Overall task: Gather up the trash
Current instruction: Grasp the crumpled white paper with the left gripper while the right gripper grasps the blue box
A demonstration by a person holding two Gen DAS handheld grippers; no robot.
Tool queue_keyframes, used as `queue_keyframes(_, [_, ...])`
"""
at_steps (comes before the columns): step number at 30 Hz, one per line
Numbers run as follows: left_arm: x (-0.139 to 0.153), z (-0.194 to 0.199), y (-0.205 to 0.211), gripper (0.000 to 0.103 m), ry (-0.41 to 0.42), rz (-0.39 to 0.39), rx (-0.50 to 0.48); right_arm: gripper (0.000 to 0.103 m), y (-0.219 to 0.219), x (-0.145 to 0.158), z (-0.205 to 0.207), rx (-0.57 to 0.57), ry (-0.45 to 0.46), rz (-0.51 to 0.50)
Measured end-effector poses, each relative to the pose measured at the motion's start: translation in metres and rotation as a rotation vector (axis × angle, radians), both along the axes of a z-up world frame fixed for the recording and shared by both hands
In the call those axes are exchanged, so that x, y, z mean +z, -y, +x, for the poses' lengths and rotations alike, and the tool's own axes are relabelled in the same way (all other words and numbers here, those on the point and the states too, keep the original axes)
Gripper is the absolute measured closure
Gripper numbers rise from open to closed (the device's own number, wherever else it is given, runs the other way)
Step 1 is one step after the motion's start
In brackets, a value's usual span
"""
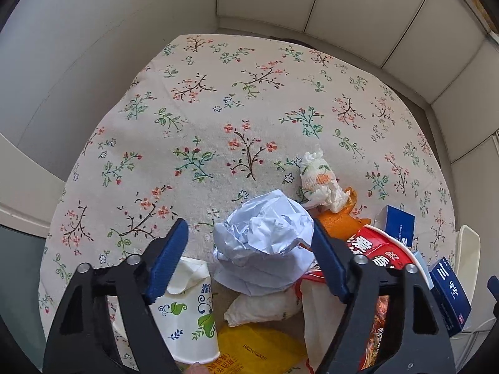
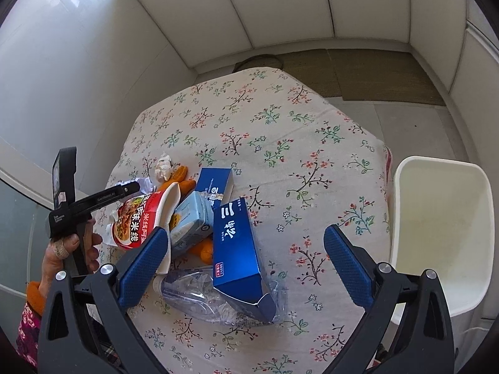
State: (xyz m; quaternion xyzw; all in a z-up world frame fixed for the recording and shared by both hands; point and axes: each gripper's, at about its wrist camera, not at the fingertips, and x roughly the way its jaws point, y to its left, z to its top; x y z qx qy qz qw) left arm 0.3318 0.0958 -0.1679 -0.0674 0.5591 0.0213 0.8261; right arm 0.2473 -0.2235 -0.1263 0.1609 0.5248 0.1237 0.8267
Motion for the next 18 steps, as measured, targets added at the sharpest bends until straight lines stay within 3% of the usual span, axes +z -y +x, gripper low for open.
queue_keyframes(1, [-0.002,0.000,0.002,0.047,0.000,-0.029,-0.010,0.006,-0.003,-0.002,0.001,0.022,-0.005,0.005])
queue_keyframes(3, [0.000,-0.003,0.006,0.071,0.006,-0.052,-0.029,0.006,-0.007,-0.006,0.002,0.056,-0.012,0.010])
queue_keyframes(11, [0.049,-0.024,0.010,0.074,0.153,-0.126,-0.052,0.006,-0.023,-0.019,0.003,0.164,-0.047,0.001])
queue_keyframes(18, [0.081,-0.038,0.014,0.074,0.239,-0.188,-0.080,0.006,-0.050,-0.028,-0.003,0.254,-0.012,-0.120])
